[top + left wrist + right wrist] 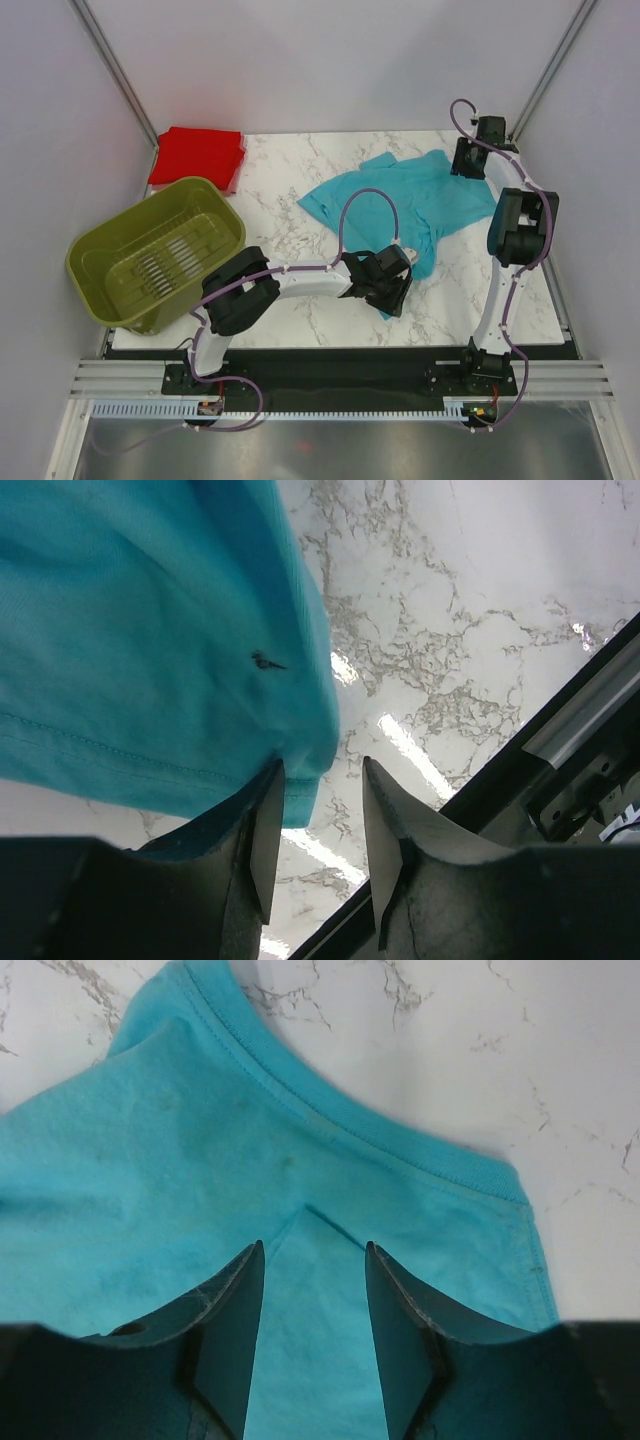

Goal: Fold and stack the t-shirts
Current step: Flatten the tshirt out

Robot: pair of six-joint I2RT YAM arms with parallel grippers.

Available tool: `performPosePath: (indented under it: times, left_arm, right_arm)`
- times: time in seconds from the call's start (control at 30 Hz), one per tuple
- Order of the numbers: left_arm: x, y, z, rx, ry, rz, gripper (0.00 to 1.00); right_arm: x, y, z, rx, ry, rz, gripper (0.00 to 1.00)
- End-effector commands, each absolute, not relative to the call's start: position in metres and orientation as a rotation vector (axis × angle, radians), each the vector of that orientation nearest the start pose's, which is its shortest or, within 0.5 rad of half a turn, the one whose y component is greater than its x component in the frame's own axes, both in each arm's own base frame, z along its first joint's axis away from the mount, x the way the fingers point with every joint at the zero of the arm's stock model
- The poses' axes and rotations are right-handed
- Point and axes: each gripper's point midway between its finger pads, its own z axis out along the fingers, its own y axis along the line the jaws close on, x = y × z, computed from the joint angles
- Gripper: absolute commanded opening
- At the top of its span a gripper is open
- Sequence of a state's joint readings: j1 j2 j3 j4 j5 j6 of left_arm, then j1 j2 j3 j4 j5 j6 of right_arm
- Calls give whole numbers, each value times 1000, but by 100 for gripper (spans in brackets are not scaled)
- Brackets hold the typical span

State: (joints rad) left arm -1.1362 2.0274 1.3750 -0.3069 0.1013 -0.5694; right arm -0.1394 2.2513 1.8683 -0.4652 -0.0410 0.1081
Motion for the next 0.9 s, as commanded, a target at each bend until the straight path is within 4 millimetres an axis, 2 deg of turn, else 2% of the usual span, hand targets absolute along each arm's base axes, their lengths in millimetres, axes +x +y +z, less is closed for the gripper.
performPosePath:
  times: [0.0,0.07,0.1,0.3,0.33,0.43,0.47,0.5,0.53,0.57,0.6,0.67,0.7,0.73,0.77,0.8,0.83,0.87]
  left_arm:
    - [171,-453,28,849,2542,-703,44]
    - [171,-453,27,850,2545,-701,44]
    - [171,-453,27,846,2547,-702,38]
    - [171,-450,26,824,2572,-699,35]
    - [170,-447,24,824,2580,-692,35]
    - [169,-437,25,764,2620,-687,35]
    - [171,-431,23,746,2636,-675,35]
    - [172,-428,26,713,2646,-677,35]
    - [170,-420,20,698,2673,-659,35]
    - [174,-412,19,669,2691,-644,35]
    - [172,-402,16,640,2713,-630,35]
    - [179,-387,14,582,2736,-607,35]
    - [178,-378,14,571,2744,-595,35]
    - [179,-372,14,563,2747,-585,35]
    - [183,-366,14,546,2742,-563,35]
    - [182,-356,12,540,2751,-537,35]
    - [184,-353,20,531,2730,-545,36]
    - [189,-347,25,525,2713,-531,36]
  right_arm:
    - [582,-71,62,176,2370,9,53]
    - [583,-70,58,162,2375,14,53]
    - [583,-70,54,157,2384,14,53]
    - [585,-62,37,134,2406,72,51]
    - [586,-62,37,134,2406,72,48]
    - [584,-65,39,158,2403,52,31]
    - [583,-67,42,177,2399,38,21]
    - [583,-70,55,198,2379,16,17]
    - [582,-69,63,222,2368,22,13]
    - [577,-68,66,234,2368,22,4]
    - [575,-63,89,235,2332,20,0]
    - [560,-67,96,307,2331,-51,0]
    - [554,-62,120,316,2293,-57,0]
    - [540,-62,116,347,2313,-89,0]
    - [531,-59,137,409,2271,-77,0]
    - [517,-53,137,440,2294,-74,0]
    - [499,-47,124,471,2337,-59,0]
    - [487,-39,141,503,2311,-28,0]
